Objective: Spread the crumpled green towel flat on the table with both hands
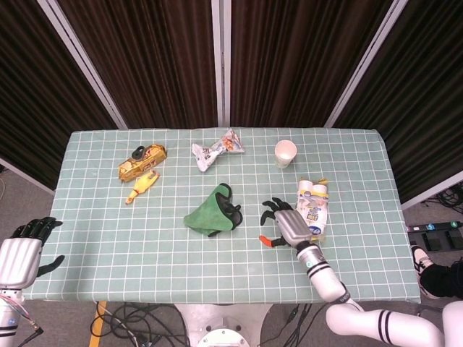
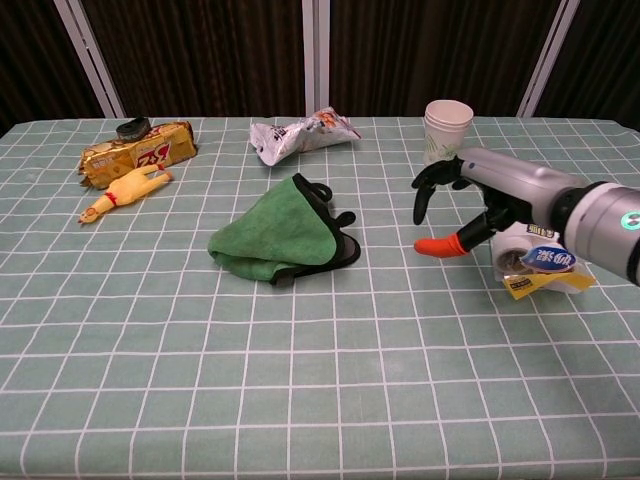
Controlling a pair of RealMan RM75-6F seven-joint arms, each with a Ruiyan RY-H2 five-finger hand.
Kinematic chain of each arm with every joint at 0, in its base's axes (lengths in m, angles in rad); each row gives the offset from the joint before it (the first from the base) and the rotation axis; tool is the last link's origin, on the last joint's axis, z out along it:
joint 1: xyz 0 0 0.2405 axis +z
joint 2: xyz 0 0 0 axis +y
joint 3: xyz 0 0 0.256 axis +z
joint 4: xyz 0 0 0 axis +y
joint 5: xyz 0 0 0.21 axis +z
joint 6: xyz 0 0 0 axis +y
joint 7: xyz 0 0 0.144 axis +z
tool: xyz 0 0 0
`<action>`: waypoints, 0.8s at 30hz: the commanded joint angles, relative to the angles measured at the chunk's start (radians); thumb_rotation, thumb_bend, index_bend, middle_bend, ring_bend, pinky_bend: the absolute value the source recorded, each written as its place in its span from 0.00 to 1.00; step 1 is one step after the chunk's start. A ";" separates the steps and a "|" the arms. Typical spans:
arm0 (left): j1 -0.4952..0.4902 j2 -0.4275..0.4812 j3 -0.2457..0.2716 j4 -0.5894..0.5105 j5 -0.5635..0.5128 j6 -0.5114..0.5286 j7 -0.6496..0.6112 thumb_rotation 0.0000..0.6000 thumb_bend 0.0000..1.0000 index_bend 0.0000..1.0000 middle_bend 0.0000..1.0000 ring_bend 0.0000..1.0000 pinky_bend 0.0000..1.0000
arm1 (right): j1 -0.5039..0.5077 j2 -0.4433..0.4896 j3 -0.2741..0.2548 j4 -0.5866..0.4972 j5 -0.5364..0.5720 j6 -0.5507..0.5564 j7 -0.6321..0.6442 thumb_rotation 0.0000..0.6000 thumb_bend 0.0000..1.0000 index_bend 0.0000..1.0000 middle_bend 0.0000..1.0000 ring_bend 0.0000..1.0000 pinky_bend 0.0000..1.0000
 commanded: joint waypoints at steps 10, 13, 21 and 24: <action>-0.011 -0.005 -0.001 0.010 -0.007 -0.026 -0.003 1.00 0.06 0.26 0.27 0.23 0.31 | 0.156 -0.184 0.063 0.199 0.165 -0.073 -0.039 0.83 0.20 0.45 0.13 0.00 0.10; -0.013 -0.005 -0.001 0.014 -0.006 -0.030 -0.007 1.00 0.06 0.26 0.27 0.23 0.31 | 0.182 -0.215 0.073 0.233 0.186 -0.081 -0.039 0.83 0.21 0.45 0.13 0.00 0.10; -0.014 -0.007 -0.001 0.029 -0.012 -0.036 -0.021 1.00 0.06 0.26 0.27 0.23 0.31 | 0.252 -0.297 0.088 0.336 0.231 -0.101 -0.056 0.82 0.22 0.45 0.13 0.00 0.10; -0.010 -0.008 0.000 0.034 -0.013 -0.032 -0.028 1.00 0.06 0.26 0.27 0.23 0.31 | 0.270 -0.321 0.087 0.359 0.238 -0.102 -0.062 0.82 0.23 0.47 0.13 0.00 0.10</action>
